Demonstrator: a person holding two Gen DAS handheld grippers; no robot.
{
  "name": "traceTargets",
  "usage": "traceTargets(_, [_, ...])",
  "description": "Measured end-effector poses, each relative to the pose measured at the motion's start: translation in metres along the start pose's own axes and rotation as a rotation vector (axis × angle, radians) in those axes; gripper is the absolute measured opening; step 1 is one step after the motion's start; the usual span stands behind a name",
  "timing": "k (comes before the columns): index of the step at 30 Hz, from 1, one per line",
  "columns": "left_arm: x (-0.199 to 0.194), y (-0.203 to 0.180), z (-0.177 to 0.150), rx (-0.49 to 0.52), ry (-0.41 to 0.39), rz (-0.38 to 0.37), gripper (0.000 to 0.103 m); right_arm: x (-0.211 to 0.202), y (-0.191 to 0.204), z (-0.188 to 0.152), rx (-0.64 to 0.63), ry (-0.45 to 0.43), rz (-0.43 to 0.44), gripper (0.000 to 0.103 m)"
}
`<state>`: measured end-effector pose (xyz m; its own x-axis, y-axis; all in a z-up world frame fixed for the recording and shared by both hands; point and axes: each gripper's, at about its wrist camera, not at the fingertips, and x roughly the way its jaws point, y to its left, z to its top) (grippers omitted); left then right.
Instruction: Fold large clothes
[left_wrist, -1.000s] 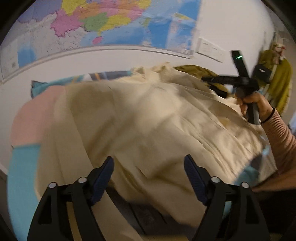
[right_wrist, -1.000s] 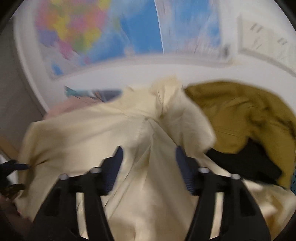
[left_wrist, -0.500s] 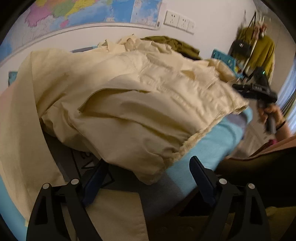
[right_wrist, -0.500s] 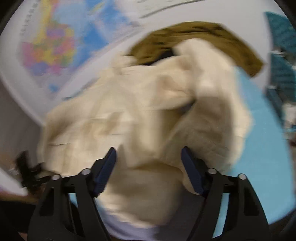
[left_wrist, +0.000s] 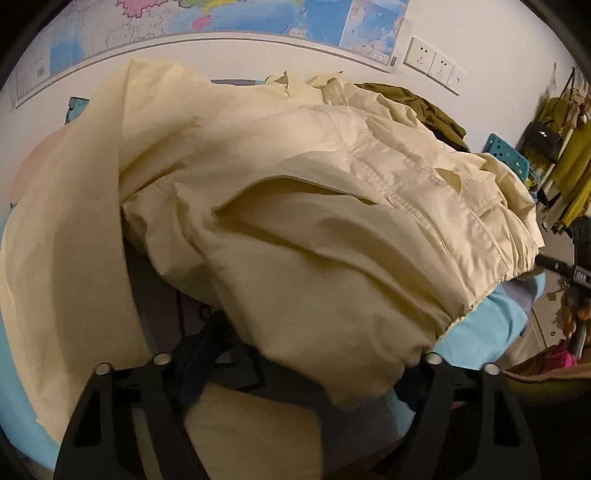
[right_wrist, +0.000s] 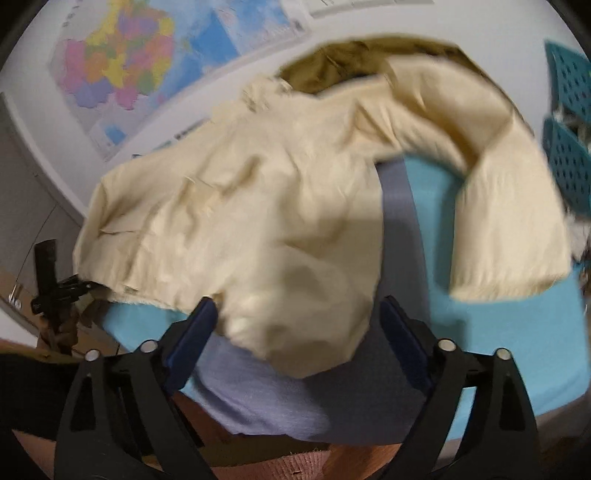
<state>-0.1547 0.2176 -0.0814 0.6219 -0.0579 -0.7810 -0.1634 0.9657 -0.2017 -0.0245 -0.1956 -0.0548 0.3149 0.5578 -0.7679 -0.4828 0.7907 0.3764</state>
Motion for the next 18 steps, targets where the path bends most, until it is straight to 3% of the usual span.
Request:
traceTargets(1, [0.001,-0.001,0.001,-0.009,-0.016,0.010,0.059,0.004,-0.003,-0.003,0.017,0.001,0.012,0.092])
traceTargets(2, [0.002,-0.001,0.002,-0.021,-0.032,0.022,0.041,0.004,-0.004,-0.006,0.014,-0.038,0.027,0.091])
traceTargets(3, [0.002,0.001,0.004,-0.041,-0.036,0.021,0.021,0.005,-0.005,-0.003,0.013,-0.052,0.036,0.079])
traceTargets(4, [0.003,0.007,0.008,-0.084,-0.030,-0.001,0.015,0.006,-0.005,-0.001,0.020,-0.053,0.054,0.068])
traceTargets(5, [-0.001,0.014,0.012,-0.130,-0.034,-0.027,0.009,0.006,-0.003,0.001,0.035,-0.062,0.100,0.042])
traceTargets(6, [-0.009,0.021,0.015,-0.162,-0.056,-0.055,0.008,0.002,-0.001,0.005,0.033,-0.079,0.127,0.027])
traceTargets(8, [-0.028,0.027,0.020,-0.179,-0.087,-0.067,0.007,-0.017,0.010,0.011,0.012,-0.117,0.195,0.022])
traceTargets(11, [-0.059,0.036,0.025,-0.169,-0.104,-0.040,0.007,-0.041,0.023,0.018,-0.035,-0.154,0.245,0.022])
traceTargets(13, [-0.071,0.032,0.025,-0.095,-0.087,-0.020,0.008,-0.040,0.021,0.018,-0.044,-0.123,0.238,0.027])
traceTargets(15, [-0.065,0.019,0.022,-0.011,-0.061,0.047,0.011,-0.027,0.010,0.014,-0.020,-0.059,0.214,0.045])
traceTargets(18, [-0.039,0.000,0.012,0.136,0.029,0.159,0.020,-0.011,-0.009,0.009,0.049,0.009,0.161,0.053])
